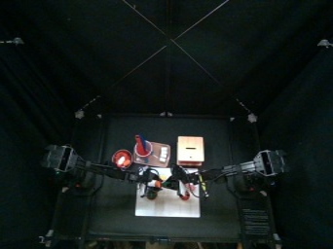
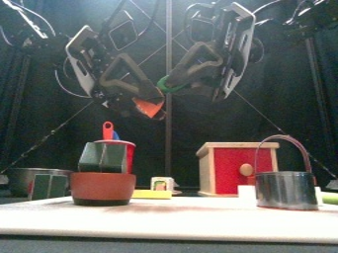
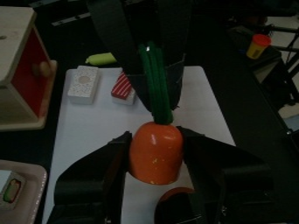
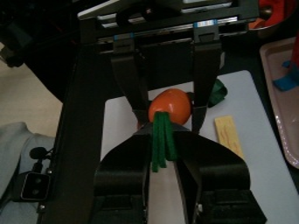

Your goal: Hand over the carrot top

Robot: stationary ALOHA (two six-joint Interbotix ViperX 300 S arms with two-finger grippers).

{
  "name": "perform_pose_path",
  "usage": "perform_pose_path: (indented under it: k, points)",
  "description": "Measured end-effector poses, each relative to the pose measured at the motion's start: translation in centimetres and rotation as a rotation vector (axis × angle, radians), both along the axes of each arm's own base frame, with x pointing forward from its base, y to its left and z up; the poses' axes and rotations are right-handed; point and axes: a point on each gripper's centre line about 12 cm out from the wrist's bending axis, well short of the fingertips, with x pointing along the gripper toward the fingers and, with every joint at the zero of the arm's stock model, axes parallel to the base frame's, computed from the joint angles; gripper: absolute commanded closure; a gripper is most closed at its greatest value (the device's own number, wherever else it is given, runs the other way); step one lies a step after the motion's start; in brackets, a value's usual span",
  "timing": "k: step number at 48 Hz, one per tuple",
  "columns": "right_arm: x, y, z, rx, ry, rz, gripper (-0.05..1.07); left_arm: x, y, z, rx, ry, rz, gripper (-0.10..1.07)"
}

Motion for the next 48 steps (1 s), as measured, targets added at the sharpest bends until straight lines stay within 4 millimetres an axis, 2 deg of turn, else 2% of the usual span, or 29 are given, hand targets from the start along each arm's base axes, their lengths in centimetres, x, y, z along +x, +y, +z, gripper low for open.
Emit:
perform_pose_path:
  k: [16, 26, 35, 48]
  points:
    - [-0.6, 0.0, 0.5, -0.006, -0.012, 0.003, 0.20, -0.5, 1.1, -0.4, -0.006, 0.014, 0.034, 0.30]
    - [-2.4, -0.1, 1.2, -0.008, -0.029, 0.006, 0.14, -2.5, 2.2, -0.6, -0.032, 0.030, 0.086, 0.31]
    - [-4.0, -0.2, 0.8, 0.001, -0.017, 0.001, 0.14, -5.9, 3.6, -0.2, -0.099, 0.035, 0.181, 0.31]
    - [-4.9, -0.3, -0.2, 0.001, 0.010, -0.003, 0.14, -12.5, 6.2, 0.9, -0.197, 0.004, 0.346, 0.31]
